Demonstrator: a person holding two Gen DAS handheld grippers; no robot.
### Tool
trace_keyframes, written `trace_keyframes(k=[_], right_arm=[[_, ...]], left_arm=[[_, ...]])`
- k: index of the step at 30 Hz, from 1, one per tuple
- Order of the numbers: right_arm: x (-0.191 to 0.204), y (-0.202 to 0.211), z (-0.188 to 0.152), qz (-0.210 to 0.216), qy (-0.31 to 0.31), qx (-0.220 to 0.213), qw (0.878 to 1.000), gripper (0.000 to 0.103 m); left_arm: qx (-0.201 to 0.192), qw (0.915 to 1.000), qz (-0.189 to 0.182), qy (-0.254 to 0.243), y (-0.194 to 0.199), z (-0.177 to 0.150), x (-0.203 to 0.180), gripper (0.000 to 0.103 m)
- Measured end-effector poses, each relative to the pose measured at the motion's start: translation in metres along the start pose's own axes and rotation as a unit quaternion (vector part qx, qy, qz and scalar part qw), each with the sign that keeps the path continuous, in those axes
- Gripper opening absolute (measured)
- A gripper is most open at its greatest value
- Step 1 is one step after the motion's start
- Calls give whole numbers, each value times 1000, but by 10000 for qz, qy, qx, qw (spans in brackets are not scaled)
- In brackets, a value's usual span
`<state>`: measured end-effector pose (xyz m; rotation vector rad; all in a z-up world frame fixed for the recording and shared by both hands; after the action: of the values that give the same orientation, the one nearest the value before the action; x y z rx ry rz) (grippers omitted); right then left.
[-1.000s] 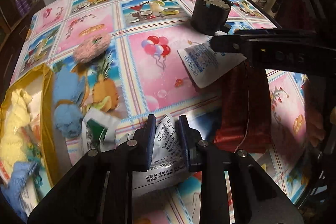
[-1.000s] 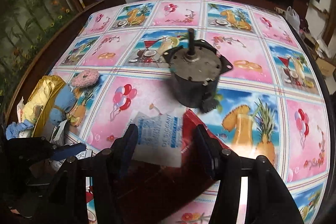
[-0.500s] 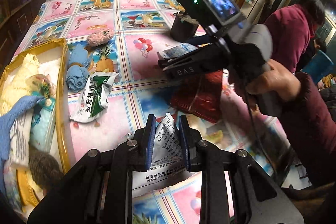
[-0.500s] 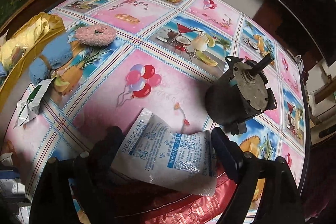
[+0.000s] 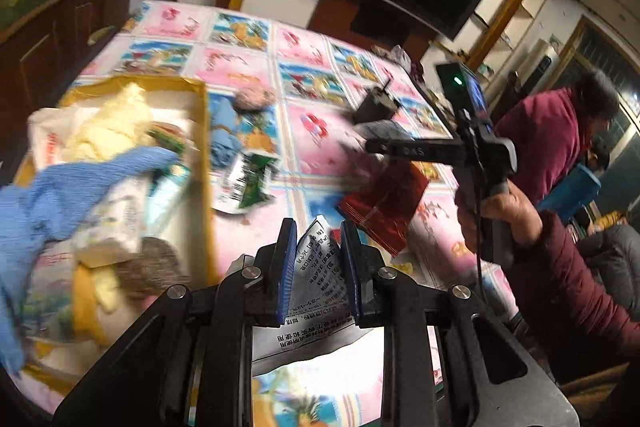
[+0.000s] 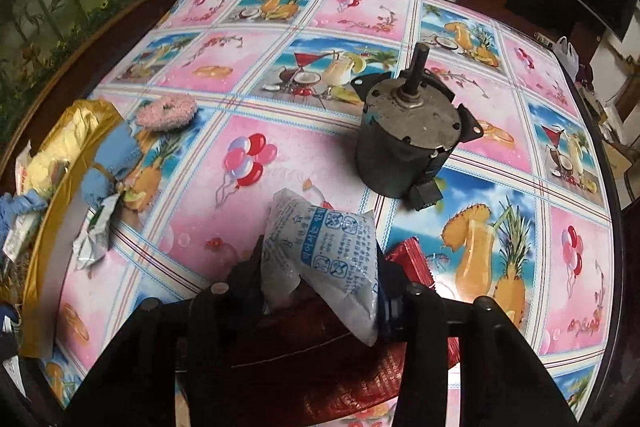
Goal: Organize soft objects
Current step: 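Carry the paper packet and desiccant packet into the tray and release both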
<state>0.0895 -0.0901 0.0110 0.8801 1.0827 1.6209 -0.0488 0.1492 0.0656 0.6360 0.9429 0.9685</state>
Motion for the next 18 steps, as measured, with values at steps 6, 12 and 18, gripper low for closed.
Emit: trace_keyframes(k=[6, 12, 18], right_arm=[[32, 40, -8, 448, 170, -395, 9981, 44], [107, 55, -24, 778, 924, -437, 9917, 44], [194, 58, -50, 1158, 1705, -315, 9780, 44]], left_arm=[[-408, 9958, 601, 558, 36, -11, 42, 22], [-352, 9825, 1423, 1149, 34, -27, 86, 22], [-634, 9819, 1099, 1408, 49, -40, 104, 44]])
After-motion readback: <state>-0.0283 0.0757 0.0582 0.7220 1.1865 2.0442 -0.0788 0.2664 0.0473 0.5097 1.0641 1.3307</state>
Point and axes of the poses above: each gripper's, at about its wrist camera, not at the fingertips, and y roughly against the way its jaws point, x to its left, z to its top, the point moved 4 cm from there along -y, roughly the way its jaws point, and after that the axes turned 14 degrees about x, right-handed, at the moved point
